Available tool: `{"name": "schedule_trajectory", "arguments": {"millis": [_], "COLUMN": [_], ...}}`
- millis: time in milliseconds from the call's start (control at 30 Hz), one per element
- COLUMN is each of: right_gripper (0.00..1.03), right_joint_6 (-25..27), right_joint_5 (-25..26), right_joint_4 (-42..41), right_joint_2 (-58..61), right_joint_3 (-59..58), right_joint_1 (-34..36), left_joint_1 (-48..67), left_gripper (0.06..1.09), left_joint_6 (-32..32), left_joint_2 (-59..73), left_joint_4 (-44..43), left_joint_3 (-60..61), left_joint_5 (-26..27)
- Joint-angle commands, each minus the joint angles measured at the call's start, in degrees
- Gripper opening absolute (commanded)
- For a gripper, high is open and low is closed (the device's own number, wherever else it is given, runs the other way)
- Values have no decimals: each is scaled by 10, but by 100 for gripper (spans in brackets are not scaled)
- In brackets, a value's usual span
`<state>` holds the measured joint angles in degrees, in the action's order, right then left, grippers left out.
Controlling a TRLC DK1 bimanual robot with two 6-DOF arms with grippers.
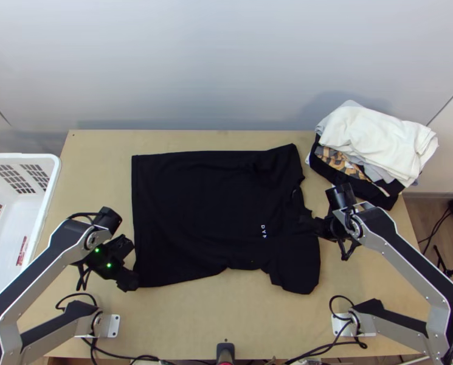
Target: Fold the t-shirt
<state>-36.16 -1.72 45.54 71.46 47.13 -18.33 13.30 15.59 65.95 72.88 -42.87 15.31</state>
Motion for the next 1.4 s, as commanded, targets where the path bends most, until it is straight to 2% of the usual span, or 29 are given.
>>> {"name": "schedule_trajectory", "arguments": {"millis": [0,67,433,667,767,967,1033,1067,1100,1267,1367], "right_gripper": [3,3,3,3,3,3,3,3,3,3,3], "right_joint_6": [-3,-3,3,1,1,1,1,1,1,7,21], "right_joint_5": [5,5,11,11,11,11,11,11,12,12,12], "right_joint_4": [3,3,10,10,10,10,10,10,10,12,15], "right_joint_2": [-4,-4,-5,-6,-6,-11,-14,-15,-16,-24,-35], "right_joint_3": [0,1,16,10,9,9,7,6,6,16,23], "right_joint_1": [-2,-2,5,5,5,6,7,7,8,15,19], "left_joint_1": [9,9,46,38,38,45,45,45,47,40,-4], "left_gripper": [71,67,67,67,54,54,40,27,9,9,9], "left_joint_6": [-11,-14,-17,-15,-23,-25,-29,-29,-29,-25,-28], "left_joint_2": [35,49,73,81,82,101,100,100,100,105,106], "left_joint_4": [-30,-33,-7,-28,-43,-56,-63,-65,-69,-78,-113], "left_joint_3": [0,-2,-5,-1,-3,-5,-5,-5,-6,-5,-9], "left_joint_5": [4,13,15,15,15,16,16,16,17,31,31]}}
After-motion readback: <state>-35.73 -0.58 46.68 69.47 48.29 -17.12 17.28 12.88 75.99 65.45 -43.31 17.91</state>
